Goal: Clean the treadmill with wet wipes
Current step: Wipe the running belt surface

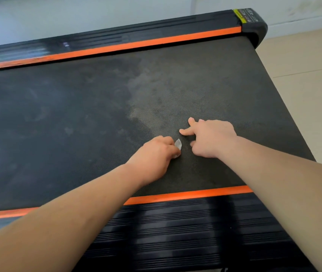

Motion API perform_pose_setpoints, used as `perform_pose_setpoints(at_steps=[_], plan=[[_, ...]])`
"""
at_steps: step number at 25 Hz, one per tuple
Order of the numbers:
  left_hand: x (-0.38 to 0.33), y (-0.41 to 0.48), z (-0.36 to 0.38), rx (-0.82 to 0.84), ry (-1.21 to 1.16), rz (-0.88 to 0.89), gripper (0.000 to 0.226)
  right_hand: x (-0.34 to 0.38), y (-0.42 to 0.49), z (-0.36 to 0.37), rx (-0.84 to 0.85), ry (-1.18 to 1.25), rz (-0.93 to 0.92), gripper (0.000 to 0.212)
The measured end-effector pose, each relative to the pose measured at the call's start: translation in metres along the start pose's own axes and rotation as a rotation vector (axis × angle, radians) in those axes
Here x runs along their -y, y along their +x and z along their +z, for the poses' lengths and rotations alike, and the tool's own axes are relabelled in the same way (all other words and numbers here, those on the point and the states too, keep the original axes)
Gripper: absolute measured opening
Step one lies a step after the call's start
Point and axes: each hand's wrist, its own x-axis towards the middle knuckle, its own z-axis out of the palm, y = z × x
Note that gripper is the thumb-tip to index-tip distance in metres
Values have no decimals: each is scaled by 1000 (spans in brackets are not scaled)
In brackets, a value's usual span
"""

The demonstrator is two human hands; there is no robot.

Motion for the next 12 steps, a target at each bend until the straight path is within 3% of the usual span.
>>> perform_pose_setpoints(at_steps=[3,4,7,10,12], plan=[[-1,6,0,15,1,-42,19,7,17,-6,-219,27,17,31],[0,8,-1,12,2,-48,17,9,25,-8,-242,18,-8,31],[20,20,-7,-42,50,-127,16,4,48,-14,-158,26,-55,55],[73,39,-28,-120,120,-431,19,-6,61,-14,18,103,-25,77],[103,44,-43,-232,37,-689,16,-11,65,-12,57,115,-23,79]])
